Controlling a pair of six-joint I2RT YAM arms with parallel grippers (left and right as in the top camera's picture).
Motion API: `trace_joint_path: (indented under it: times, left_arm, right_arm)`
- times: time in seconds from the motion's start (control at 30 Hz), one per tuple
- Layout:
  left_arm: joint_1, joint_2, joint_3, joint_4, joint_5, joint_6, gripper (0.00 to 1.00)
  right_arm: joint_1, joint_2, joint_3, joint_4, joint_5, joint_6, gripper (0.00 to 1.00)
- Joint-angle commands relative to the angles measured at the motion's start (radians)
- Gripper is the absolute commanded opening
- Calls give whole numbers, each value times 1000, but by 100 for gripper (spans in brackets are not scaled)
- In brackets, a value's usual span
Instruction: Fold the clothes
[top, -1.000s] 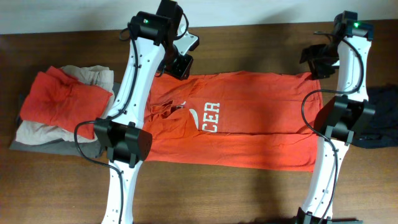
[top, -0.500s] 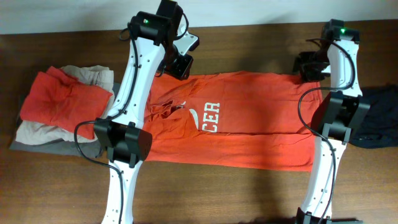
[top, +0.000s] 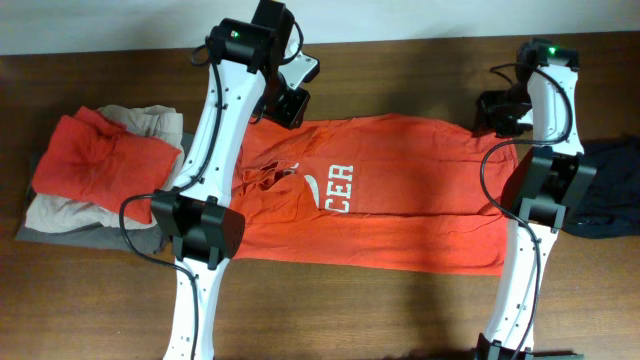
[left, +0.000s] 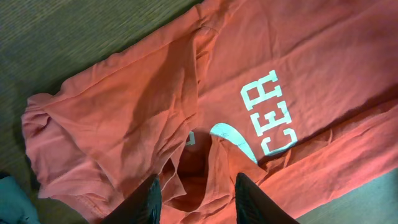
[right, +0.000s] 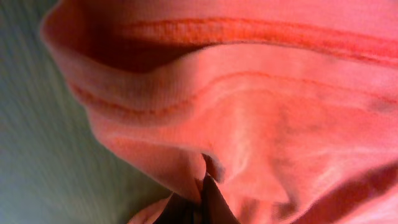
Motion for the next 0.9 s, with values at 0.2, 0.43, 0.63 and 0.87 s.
trace_joint_path:
  times: [0.2,0.43,0.63,0.87]
  left_arm:
    - [-2,-16,7,-5,-19,-2,38]
    - [-2,-16,7,-13,-19,-2,38]
    - [-1,-16,7,-19,-20,-2,34]
    - [-1,-16,8,-32,-51,-2,34]
  right_arm:
    - [4,12,259,-193,40,-134,4]
    - [27,-4,286,-207,-7,-306,4]
    - [60,-4,286,-207,-6,-286,4]
    - [61,-71,286,-207,106,-233,4]
